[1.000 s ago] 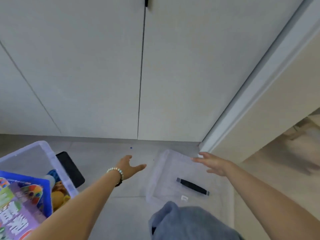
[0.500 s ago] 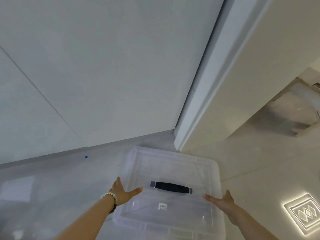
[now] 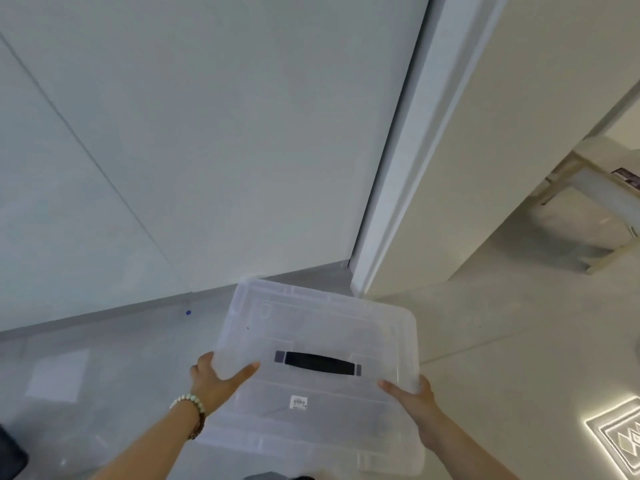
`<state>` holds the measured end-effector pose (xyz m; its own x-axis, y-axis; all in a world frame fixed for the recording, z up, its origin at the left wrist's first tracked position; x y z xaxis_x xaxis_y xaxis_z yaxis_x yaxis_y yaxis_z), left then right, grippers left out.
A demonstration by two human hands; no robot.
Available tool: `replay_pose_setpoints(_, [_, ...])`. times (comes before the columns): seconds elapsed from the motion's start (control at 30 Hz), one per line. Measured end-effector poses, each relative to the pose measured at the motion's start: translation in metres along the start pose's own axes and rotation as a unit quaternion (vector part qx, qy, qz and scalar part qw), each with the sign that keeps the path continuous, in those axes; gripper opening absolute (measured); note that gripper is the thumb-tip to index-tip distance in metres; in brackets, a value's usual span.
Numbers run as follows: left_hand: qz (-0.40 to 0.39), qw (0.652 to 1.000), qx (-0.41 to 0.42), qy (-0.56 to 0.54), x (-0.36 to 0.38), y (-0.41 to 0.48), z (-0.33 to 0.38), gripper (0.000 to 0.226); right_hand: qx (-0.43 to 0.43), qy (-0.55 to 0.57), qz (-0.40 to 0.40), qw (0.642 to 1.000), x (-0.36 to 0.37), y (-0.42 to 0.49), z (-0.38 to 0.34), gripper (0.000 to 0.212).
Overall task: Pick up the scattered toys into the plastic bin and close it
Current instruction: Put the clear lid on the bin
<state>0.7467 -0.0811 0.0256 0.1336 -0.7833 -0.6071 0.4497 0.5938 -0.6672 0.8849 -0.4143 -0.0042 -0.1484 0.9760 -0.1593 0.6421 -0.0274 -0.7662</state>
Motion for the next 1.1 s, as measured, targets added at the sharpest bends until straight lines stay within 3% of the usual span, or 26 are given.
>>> replay_pose_setpoints(0.1, [0.043, 0.999, 0.006, -0.025, -0.044, -0.032, -0.007, 0.108, -0.035, 0.020, -0.030, 0.999, 0.022, -0.033, -0.013, 0.133])
replay_pose_setpoints(0.2, [0.069, 0.996, 0.015, -0.046, -0.092, -0.065, -0.014, 0.106, -0.069, 0.019, -0.085, 0.994, 0.047, -0.068, -0.036, 0.151])
replay_pose_setpoints(0.37, [0.134, 0.988, 0.033, -0.066, -0.177, -0.116, -0.037, 0.129, -0.141, -0.005, -0.162, 0.977, 0.081, -0.135, -0.088, 0.121])
replay_pose_setpoints(0.47, [0.192, 0.976, 0.050, -0.092, -0.230, -0.145, -0.062, 0.133, -0.200, -0.040, -0.216, 0.955, 0.110, -0.183, -0.129, 0.124])
replay_pose_setpoints(0.57, [0.242, 0.959, 0.039, -0.144, -0.279, -0.196, -0.094, 0.127, -0.243, -0.088, -0.272, 0.927, 0.151, -0.241, -0.165, 0.130])
replay_pose_setpoints(0.67, [0.271, 0.936, 0.029, -0.222, -0.317, -0.243, -0.137, 0.106, -0.269, -0.139, -0.337, 0.891, 0.203, -0.304, -0.186, 0.124])
replay_pose_setpoints(0.8, [0.283, 0.915, 0.017, -0.286, -0.350, -0.284, -0.217, 0.097, -0.278, -0.196, -0.398, 0.852, 0.277, -0.373, -0.172, 0.128])
replay_pose_setpoints(0.97, [0.306, 0.905, -0.047, -0.291, -0.360, -0.315, -0.310, 0.140, -0.342, -0.242, -0.387, 0.821, 0.360, -0.411, -0.114, 0.116])
replay_pose_setpoints(1.1, [0.318, 0.893, -0.119, -0.294, -0.345, -0.310, -0.372, 0.152, -0.305, -0.281, -0.421, 0.806, 0.416, -0.407, -0.059, 0.117])
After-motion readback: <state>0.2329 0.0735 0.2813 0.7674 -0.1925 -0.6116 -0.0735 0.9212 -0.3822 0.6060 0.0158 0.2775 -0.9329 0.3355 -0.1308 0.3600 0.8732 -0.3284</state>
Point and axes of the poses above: each hand's wrist, its own y-axis towards the middle knuckle, its own x-axis out of the palm, z = x × y, the point moved 4 cm from there along y, towards the middle knuckle, and after that the axes turned 11 degrees about y, right-handed, at the moved point
